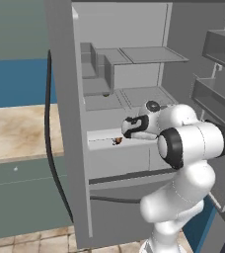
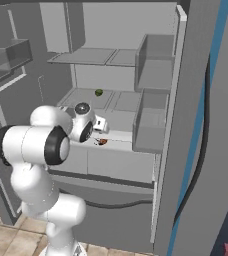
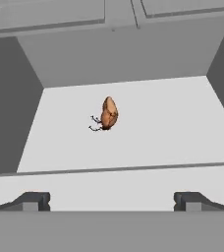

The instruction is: Fully open the fridge drawer.

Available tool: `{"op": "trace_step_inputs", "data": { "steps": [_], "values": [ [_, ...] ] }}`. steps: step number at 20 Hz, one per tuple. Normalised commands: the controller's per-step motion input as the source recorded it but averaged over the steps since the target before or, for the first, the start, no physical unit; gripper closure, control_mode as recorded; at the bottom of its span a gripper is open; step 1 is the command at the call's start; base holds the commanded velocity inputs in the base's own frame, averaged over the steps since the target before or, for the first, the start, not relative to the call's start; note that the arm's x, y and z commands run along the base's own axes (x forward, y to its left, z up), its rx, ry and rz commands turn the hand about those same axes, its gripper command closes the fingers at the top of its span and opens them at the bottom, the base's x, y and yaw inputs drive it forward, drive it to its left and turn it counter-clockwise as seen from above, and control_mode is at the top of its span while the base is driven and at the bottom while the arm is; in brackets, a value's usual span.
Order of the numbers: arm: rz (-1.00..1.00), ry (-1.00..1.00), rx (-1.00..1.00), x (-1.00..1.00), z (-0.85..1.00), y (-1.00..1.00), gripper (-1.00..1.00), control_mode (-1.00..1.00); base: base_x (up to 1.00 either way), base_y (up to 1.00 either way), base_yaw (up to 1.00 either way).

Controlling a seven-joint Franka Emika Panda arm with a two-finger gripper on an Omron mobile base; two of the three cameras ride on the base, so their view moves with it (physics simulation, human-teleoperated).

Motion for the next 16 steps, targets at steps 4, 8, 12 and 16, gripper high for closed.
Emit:
{"op": "trace_step_inputs", "data": {
  "steps": [4, 8, 12, 16],
  "values": [
    [-0.02, -0.14, 0.0, 0.19, -0.25, 0.0, -1.0, -1.0, 0.0, 0.0, 0.0],
    [-0.02, -0.1, 0.0, 0.1, -0.25, 0.0, -1.0, -1.0, 0.0, 0.0, 0.0],
    [-0.03, 0.12, 0.0, -0.16, -0.25, -0.01, -1.0, -1.0, 0.0, 0.0, 0.0],
    [-0.03, 0.25, 0.0, -0.55, -0.16, -0.17, -1.0, -1.0, 0.0, 0.0, 0.0]
  ]
}}
